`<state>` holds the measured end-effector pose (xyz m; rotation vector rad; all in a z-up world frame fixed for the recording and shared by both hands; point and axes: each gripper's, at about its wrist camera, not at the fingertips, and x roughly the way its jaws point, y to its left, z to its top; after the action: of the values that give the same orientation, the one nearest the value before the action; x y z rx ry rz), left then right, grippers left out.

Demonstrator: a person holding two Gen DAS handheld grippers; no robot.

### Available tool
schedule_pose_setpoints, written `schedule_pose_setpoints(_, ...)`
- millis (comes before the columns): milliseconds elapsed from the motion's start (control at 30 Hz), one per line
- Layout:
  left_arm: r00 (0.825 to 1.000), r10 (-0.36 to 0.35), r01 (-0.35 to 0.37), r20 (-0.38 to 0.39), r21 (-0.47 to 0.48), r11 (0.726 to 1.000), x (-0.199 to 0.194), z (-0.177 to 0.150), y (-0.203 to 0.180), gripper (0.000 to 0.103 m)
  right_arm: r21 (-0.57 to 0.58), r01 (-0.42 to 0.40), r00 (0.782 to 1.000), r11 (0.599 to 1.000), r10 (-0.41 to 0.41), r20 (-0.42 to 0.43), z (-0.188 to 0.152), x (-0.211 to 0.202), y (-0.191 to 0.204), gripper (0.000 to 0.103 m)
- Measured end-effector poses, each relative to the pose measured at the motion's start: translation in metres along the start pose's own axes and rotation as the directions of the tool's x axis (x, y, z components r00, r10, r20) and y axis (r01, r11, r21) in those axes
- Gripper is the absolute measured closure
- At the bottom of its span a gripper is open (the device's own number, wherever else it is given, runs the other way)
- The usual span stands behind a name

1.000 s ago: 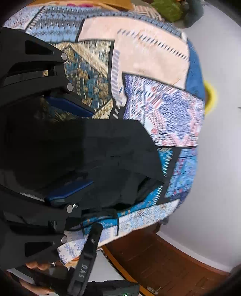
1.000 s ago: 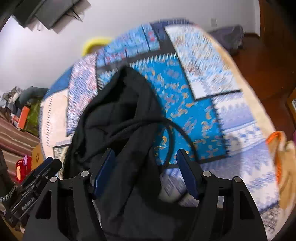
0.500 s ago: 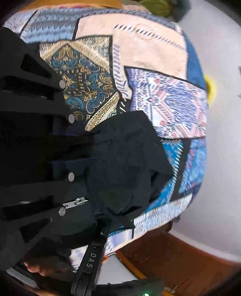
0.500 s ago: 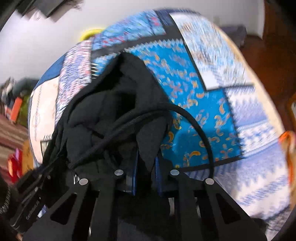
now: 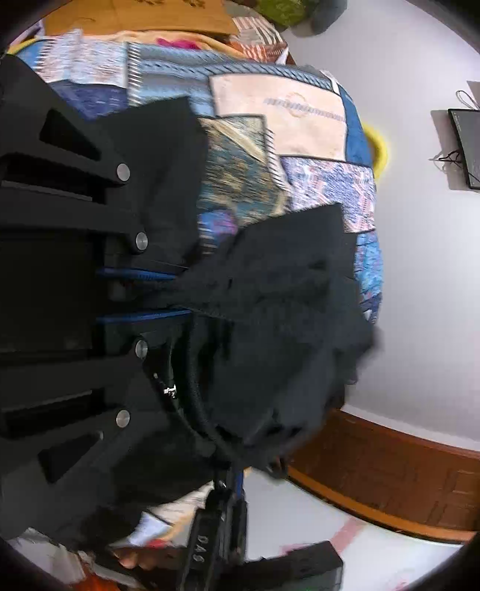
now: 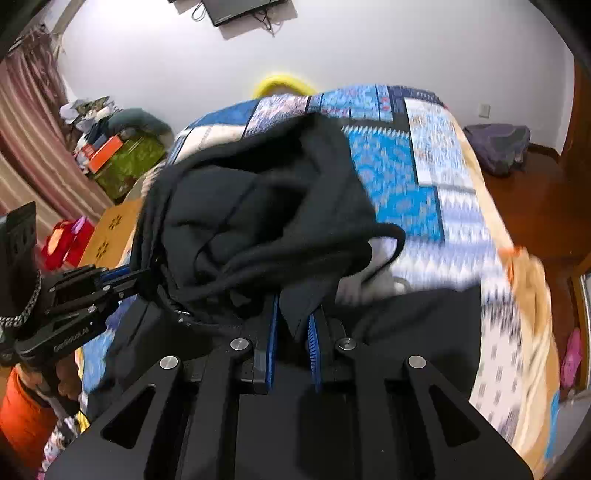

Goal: Fold large clothes

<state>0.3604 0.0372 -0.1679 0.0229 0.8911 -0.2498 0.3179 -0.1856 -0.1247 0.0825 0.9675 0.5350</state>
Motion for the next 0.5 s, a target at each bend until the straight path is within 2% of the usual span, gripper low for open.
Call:
schedule_pose_setpoints(67,0.997,0.071,-0.07,-0.007,0.04,0.997,-0.003,-0.027,-0.008,0.089,0.002,0.012,1.0,1.0,-0.012,-0.022,-0.02,0.002,0.0,0.089)
schedule_pose_setpoints(200,0.986,0.116,-0.112,-0.117,0.039,0.993,0.011,-0.074,-0.012,0.089,0.04,0.041,0.991,0.998,-0.036,-0.13,-0.059,0.019,-0.005,0.085)
schedule_pose_setpoints(267,0.98,0.118,-0.116,-0.163,0.024,0.993,0.015,-0.095,-0.012,0.089,0.045,0.07,0.987,0.997,-0.062,-0.149,-0.073,0.02,-0.006,0.085)
schedule_pose_setpoints(367,0.981,0.109,-0.11,-0.16,0.001,0.994,0.005,-0.106,-0.013,0.088,0.012,0.09,0.985,0.996,-0.088,-0.151,-0.088,0.009,-0.003,0.083)
schedule_pose_setpoints(500,0.983,0.102,-0.104,-0.153,-0.007,0.995,-0.009,-0.095,-0.019,0.084,-0.018,0.107,0.985,0.994,-0.109,-0.132,-0.087,-0.011,-0.004,0.08)
